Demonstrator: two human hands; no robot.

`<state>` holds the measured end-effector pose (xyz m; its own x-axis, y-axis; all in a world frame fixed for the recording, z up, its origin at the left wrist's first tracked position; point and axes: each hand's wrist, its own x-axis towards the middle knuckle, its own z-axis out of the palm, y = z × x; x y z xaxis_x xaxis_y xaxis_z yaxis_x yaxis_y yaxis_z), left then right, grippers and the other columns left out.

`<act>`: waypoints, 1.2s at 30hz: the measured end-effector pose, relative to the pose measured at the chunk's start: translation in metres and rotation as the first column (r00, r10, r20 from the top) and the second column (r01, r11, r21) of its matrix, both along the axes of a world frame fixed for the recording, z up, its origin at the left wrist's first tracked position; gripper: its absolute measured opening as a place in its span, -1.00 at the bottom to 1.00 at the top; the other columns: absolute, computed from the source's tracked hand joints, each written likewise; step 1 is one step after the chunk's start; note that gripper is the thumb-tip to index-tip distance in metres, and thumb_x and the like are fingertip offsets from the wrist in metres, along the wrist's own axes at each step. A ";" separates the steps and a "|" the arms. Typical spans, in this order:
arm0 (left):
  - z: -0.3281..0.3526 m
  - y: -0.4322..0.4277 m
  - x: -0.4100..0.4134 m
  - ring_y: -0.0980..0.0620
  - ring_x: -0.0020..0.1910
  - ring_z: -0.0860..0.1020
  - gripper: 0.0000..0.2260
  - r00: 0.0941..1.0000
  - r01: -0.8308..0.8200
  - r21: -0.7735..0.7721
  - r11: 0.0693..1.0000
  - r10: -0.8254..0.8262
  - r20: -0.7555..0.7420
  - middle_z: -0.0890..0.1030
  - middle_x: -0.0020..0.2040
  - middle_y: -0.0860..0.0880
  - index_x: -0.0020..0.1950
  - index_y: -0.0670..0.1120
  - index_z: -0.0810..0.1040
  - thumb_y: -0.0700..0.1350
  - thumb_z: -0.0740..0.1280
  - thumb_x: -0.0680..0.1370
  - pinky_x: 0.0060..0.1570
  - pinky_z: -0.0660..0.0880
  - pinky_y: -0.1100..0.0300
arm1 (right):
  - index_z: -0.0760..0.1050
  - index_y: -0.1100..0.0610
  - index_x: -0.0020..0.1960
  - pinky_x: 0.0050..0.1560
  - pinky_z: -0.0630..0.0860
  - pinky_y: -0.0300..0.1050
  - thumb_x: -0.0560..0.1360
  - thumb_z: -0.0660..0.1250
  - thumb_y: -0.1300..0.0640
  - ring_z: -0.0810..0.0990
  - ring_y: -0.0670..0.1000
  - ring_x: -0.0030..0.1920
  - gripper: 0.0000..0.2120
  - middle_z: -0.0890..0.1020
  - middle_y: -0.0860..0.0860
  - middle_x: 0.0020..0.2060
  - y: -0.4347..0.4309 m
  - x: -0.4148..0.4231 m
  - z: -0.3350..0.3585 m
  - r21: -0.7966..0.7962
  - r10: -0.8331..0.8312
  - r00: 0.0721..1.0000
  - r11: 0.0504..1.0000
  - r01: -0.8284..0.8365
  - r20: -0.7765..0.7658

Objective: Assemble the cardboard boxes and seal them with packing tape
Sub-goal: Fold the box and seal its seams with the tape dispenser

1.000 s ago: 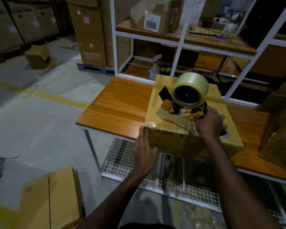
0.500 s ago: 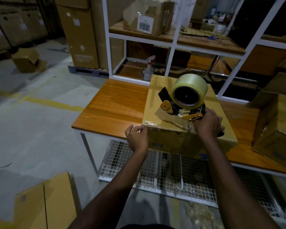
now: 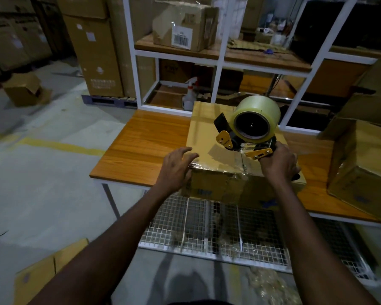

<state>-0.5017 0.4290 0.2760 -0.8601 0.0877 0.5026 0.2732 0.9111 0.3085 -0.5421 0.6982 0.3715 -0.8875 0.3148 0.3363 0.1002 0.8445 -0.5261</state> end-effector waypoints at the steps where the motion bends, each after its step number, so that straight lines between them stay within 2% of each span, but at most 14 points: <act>1: 0.006 -0.005 -0.008 -0.19 0.41 0.34 -0.43 0.994 0.093 -0.104 0.990 -0.086 0.063 0.34 0.47 -0.17 0.47 0.06 0.33 -0.08 0.36 0.47 0.26 0.38 -0.28 | 0.55 0.10 0.07 0.17 0.31 0.22 0.52 0.38 0.08 0.42 0.29 0.23 -0.84 0.57 0.11 0.11 0.002 0.000 0.001 -0.010 -0.009 1.000 1.000 0.009 0.005; 3: 0.021 -0.010 -0.025 -0.21 0.52 0.18 -0.34 0.964 0.220 -0.306 0.926 -0.159 0.211 0.15 0.58 -0.15 0.59 0.17 0.05 0.05 0.25 0.53 0.39 0.23 -0.24 | 0.55 0.09 0.08 0.17 0.31 0.21 0.52 0.38 0.07 0.42 0.28 0.24 -0.83 0.58 0.11 0.12 0.006 -0.002 0.001 -0.032 -0.021 1.000 0.999 0.021 0.012; 5: 0.032 -0.009 -0.041 -0.23 0.57 0.03 -0.31 0.936 0.317 -0.462 0.828 -0.194 0.295 0.00 0.62 -0.12 0.58 0.25 -0.16 0.14 0.18 0.58 0.45 0.10 -0.23 | 0.56 0.08 0.09 0.18 0.31 0.21 0.52 0.38 0.06 0.41 0.28 0.26 -0.83 0.59 0.11 0.14 0.010 -0.003 0.002 -0.047 -0.030 0.999 0.998 0.031 0.021; 9: 0.034 0.000 -0.055 -0.28 0.57 -0.07 -0.35 0.884 0.454 -0.602 0.657 -0.244 0.400 -0.13 0.63 -0.13 0.54 0.27 -0.32 0.15 0.09 0.64 0.50 0.02 -0.26 | 0.56 0.06 0.06 0.20 0.30 0.22 0.52 0.38 0.01 0.41 0.27 0.28 -0.83 0.60 0.10 0.13 0.018 -0.005 0.002 -0.084 -0.033 0.999 0.996 0.035 0.026; 13: 0.021 -0.002 -0.055 -0.35 0.55 -0.04 -0.31 0.899 0.437 -0.681 0.587 -0.276 0.339 -0.14 0.62 -0.18 0.46 0.35 -0.45 0.21 0.09 0.64 0.47 0.07 -0.30 | 0.57 0.05 0.06 0.21 0.30 0.21 0.53 0.38 0.01 0.41 0.26 0.27 -0.84 0.60 0.09 0.13 0.025 -0.005 0.004 -0.086 -0.043 0.999 0.995 0.044 0.014; 17: 0.016 -0.005 -0.060 -0.42 0.53 0.01 -0.30 0.902 0.423 -0.737 0.528 -0.321 0.288 -0.14 0.61 -0.23 0.49 0.34 -0.41 0.27 0.10 0.62 0.45 0.14 -0.33 | 0.57 0.10 0.06 0.24 0.29 0.21 0.54 0.38 0.03 0.41 0.26 0.27 -0.83 0.59 0.12 0.13 0.028 -0.006 0.007 -0.076 -0.064 0.998 0.995 0.064 0.010; 24: 0.017 -0.002 -0.058 -0.44 0.51 0.05 -0.26 0.899 0.432 -0.731 0.529 -0.319 0.301 -0.11 0.59 -0.27 0.51 0.31 -0.38 0.33 0.12 0.57 0.41 0.20 -0.35 | 0.57 0.05 0.06 0.19 0.31 0.21 0.52 0.40 -0.01 0.41 0.26 0.26 -0.82 0.60 0.10 0.11 0.036 -0.012 0.002 -0.067 -0.058 0.998 0.996 0.058 -0.003; 27: 0.022 0.011 -0.056 -0.45 0.45 0.14 -0.30 0.896 0.441 -0.750 0.493 -0.297 0.331 -0.09 0.54 -0.26 0.53 0.27 -0.22 0.35 0.14 0.55 0.25 0.37 -0.35 | 0.57 0.02 0.05 0.19 0.31 0.23 0.51 0.40 -0.04 0.42 0.27 0.26 -0.81 0.60 0.09 0.10 0.044 -0.013 0.000 -0.070 -0.053 0.998 0.996 0.051 -0.024; 30: 0.035 0.025 -0.064 -0.37 0.38 0.29 -0.37 0.861 0.494 -0.732 0.470 -0.384 0.334 0.00 0.51 -0.24 0.52 0.19 -0.09 0.30 0.13 0.56 0.15 0.47 -0.21 | 0.56 0.01 0.02 0.18 0.32 0.23 0.50 0.39 -0.06 0.44 0.27 0.24 -0.82 0.61 0.07 0.08 0.052 -0.014 0.000 -0.095 -0.068 0.996 0.994 0.062 -0.058; 32: 0.039 0.037 -0.071 -0.36 0.44 0.23 -0.35 0.842 0.509 -0.735 0.449 -0.434 0.319 0.00 0.56 -0.27 0.55 0.19 -0.17 0.29 0.08 0.57 0.24 0.42 -0.20 | 0.55 0.00 -0.02 0.17 0.33 0.22 0.50 0.37 -0.08 0.48 0.26 0.20 -0.83 0.62 0.06 0.04 0.058 -0.016 -0.001 -0.105 -0.077 0.993 0.992 0.068 -0.086; 34: 0.036 0.052 -0.073 -0.36 0.49 0.10 -0.31 0.848 0.496 -0.751 0.435 -0.427 0.313 -0.09 0.60 -0.24 0.54 0.24 -0.31 0.31 0.04 0.57 0.31 0.33 -0.24 | 0.54 0.01 -0.05 0.15 0.38 0.22 0.48 0.35 -0.10 0.52 0.25 0.15 -0.81 0.62 0.04 -0.01 0.065 -0.019 -0.003 -0.107 -0.072 0.992 0.992 0.061 -0.101; 36: 0.025 0.064 -0.068 -0.36 0.51 0.03 -0.24 0.867 0.474 -0.756 0.452 -0.387 0.312 -0.17 0.61 -0.18 0.53 0.24 -0.36 0.32 0.12 0.56 0.35 0.25 -0.29 | 0.51 0.00 -0.09 0.09 0.48 0.23 0.44 0.29 -0.17 0.55 0.25 0.06 -0.75 0.62 0.01 -0.08 0.075 -0.023 -0.008 -0.117 -0.058 0.993 0.992 0.045 -0.108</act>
